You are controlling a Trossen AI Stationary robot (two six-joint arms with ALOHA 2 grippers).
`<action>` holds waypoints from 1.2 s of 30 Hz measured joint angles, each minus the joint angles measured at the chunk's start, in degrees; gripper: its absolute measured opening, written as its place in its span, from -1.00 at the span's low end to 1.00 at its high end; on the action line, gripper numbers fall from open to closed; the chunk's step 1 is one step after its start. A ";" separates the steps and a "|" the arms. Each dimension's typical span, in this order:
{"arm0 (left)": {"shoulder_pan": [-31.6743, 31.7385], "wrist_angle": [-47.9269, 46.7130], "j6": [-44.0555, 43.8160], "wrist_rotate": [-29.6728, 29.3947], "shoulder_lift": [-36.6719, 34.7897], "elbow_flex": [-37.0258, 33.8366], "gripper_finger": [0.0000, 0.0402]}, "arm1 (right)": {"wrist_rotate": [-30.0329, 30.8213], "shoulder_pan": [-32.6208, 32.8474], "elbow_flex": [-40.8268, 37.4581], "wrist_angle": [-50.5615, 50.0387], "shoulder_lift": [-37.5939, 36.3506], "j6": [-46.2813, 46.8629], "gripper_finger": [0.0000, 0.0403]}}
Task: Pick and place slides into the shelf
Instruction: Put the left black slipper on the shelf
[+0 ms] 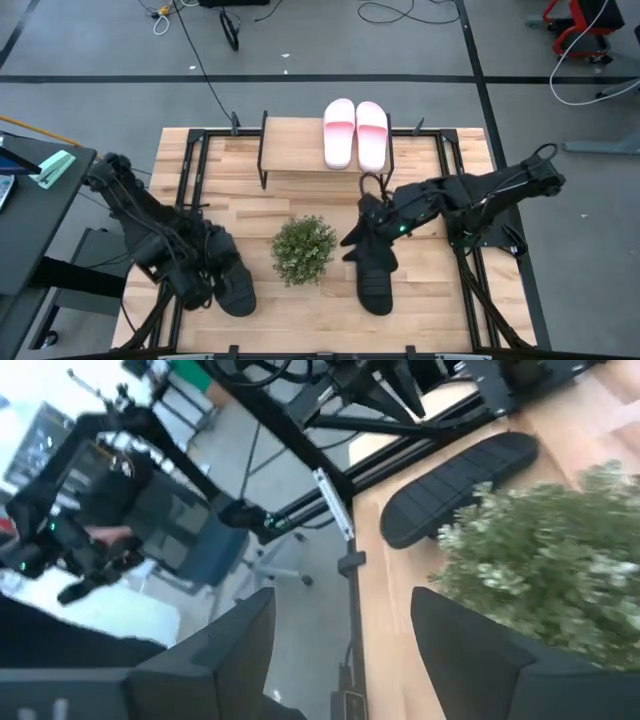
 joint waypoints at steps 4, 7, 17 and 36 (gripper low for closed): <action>-3.23 1.18 -4.69 3.12 1.91 -0.01 -0.67 | 0.35 2.30 3.27 -0.84 3.01 -1.00 0.19; -5.16 3.55 -8.57 3.76 3.99 -0.01 -0.61 | 0.33 4.05 4.05 -0.88 4.32 -1.00 0.19; -7.30 14.97 -9.61 11.46 12.53 -0.01 -0.22 | 10.90 14.02 4.08 -0.97 5.59 -1.88 0.19; -7.22 20.71 -13.49 21.97 17.83 -0.01 0.52 | 35.68 26.78 4.08 1.04 5.72 1.62 0.19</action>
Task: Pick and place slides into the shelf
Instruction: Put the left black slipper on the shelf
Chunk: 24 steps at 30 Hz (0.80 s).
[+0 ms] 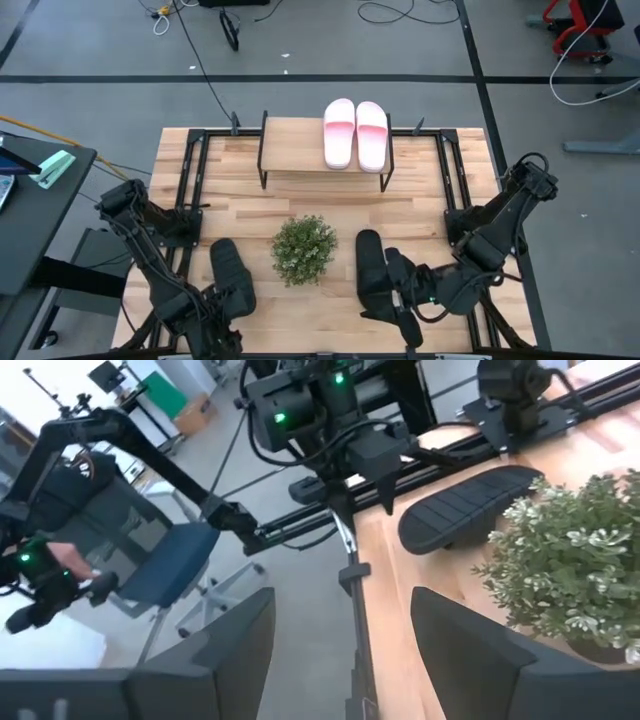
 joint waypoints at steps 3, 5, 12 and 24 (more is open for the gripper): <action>0.00 2.68 -0.03 1.92 0.00 0.00 0.53 | 1.34 0.32 0.00 0.02 0.00 0.00 0.19; 0.00 5.75 -0.94 5.48 0.00 0.00 0.52 | 1.64 0.32 0.00 0.01 0.00 0.32 0.19; 0.01 12.29 1.91 9.88 3.14 3.10 0.30 | 2.25 0.30 0.00 0.02 0.00 0.42 0.19; -2.50 -17.69 8.32 2.28 18.16 31.80 -0.37 | 2.15 0.30 0.00 -0.23 1.61 -0.06 0.19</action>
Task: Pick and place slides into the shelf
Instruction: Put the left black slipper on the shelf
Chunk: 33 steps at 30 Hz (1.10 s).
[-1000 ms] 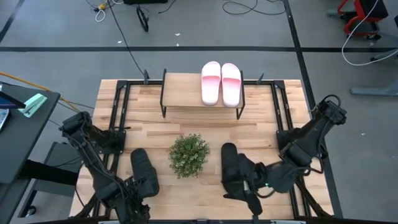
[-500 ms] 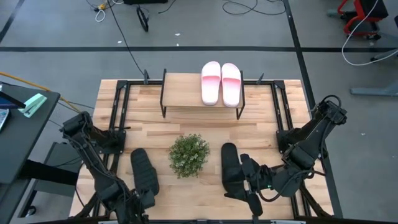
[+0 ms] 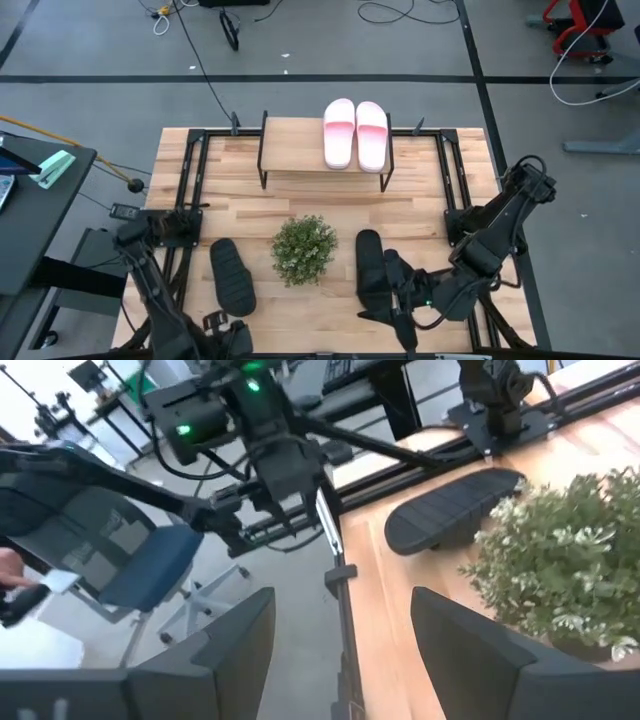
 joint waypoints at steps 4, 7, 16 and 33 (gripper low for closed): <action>-1.47 -5.05 -0.30 -6.43 4.98 4.61 -0.50 | -0.53 0.00 0.00 -0.16 1.66 0.41 0.19; -2.15 -7.80 -0.43 -6.58 7.50 4.65 -0.57 | -1.22 0.02 0.00 -0.12 2.66 0.85 0.19; -3.10 -19.01 -2.79 -6.24 11.37 4.63 -0.75 | -1.09 -0.02 -0.04 0.34 3.66 1.44 0.19; -0.81 -19.02 7.30 -4.01 11.41 4.63 -0.92 | -0.82 -0.02 -0.04 0.23 3.46 0.04 0.19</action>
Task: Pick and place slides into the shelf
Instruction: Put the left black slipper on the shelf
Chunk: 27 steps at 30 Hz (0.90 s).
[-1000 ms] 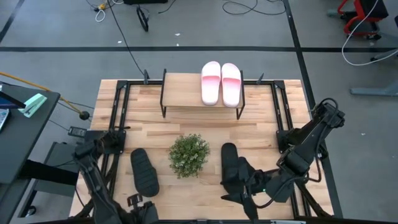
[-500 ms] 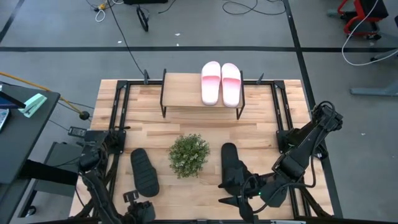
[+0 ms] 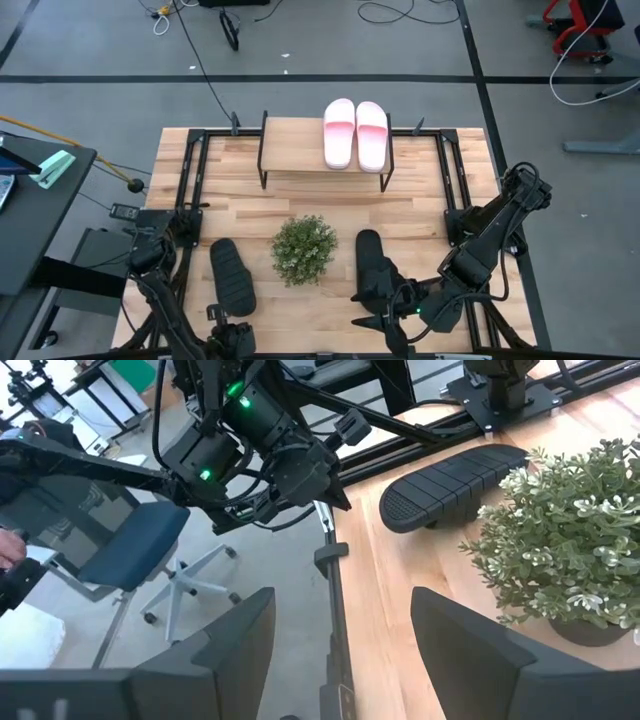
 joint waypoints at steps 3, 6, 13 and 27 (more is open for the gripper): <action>0.20 0.31 0.01 0.31 0.00 0.00 -0.90 | 0.00 0.00 0.00 0.00 0.00 -0.09 0.19; 0.33 1.14 1.45 0.35 0.00 0.00 -0.88 | 0.00 0.00 0.00 0.00 0.00 -0.13 0.19; 1.41 1.34 -3.86 2.82 0.00 0.00 -0.81 | -0.03 0.00 0.00 0.00 -0.02 -0.17 0.19; 2.15 3.35 -7.65 -6.06 -0.04 -1.15 0.50 | -0.08 -0.02 0.00 0.00 -0.02 -0.20 0.19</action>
